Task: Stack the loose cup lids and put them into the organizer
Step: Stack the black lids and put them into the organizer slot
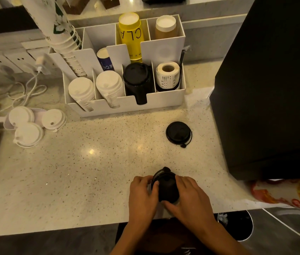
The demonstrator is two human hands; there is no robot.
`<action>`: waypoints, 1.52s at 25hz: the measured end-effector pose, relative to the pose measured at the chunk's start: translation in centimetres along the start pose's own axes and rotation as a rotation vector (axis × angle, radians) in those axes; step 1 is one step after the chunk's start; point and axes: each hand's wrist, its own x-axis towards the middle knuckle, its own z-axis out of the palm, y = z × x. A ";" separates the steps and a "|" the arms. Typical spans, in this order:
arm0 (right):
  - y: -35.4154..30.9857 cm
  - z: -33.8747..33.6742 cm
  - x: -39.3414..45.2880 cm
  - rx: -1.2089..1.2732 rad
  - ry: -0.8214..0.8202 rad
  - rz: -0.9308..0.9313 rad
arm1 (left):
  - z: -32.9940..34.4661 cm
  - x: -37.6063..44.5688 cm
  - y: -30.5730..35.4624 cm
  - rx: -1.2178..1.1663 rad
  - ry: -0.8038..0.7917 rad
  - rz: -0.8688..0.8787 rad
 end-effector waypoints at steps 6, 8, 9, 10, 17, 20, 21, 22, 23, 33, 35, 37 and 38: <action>0.4 0.3 0.7 -0.023 -0.031 -0.009 | 0.6 0.4 -0.4 0.008 0.013 -0.001; 0.7 0.3 0.9 -0.025 -0.036 -0.008 | 0.8 0.5 -0.4 0.006 0.015 -0.004; 0.7 0.4 1.0 -0.024 -0.037 -0.011 | 0.8 0.6 -0.5 0.015 0.011 -0.009; 0.8 0.5 1.1 -0.022 -0.040 -0.014 | 0.9 0.7 -0.7 0.029 0.005 -0.014; 1.6 1.0 2.0 -0.034 -0.076 -0.021 | 1.3 1.2 -0.7 -0.096 -0.022 -0.095; 1.8 1.0 2.1 -0.034 -0.081 -0.015 | 1.4 1.4 -0.6 -0.125 -0.038 -0.127; 1.8 1.1 2.0 -0.031 -0.073 -0.017 | 1.4 1.5 -0.7 -0.124 -0.044 -0.128; 1.9 1.2 1.9 -0.025 -0.066 -0.021 | 1.4 1.5 -0.7 -0.120 -0.050 -0.134; 2.0 1.4 1.8 -0.007 -0.060 -0.022 | 1.4 1.6 -0.6 -0.115 -0.058 -0.144; 2.7 2.2 1.4 0.375 0.006 -0.107 | -0.2 2.1 0.9 -0.575 -0.199 -0.263; 2.7 2.0 1.2 0.383 0.001 -0.146 | -0.4 2.0 1.2 -0.613 -0.271 -0.196; 2.4 1.6 0.9 0.401 -0.019 -0.183 | -0.7 1.7 1.4 -0.640 -0.294 -0.171; 2.2 1.3 0.9 0.438 -0.031 -0.185 | -0.9 1.5 1.5 -0.669 -0.294 -0.179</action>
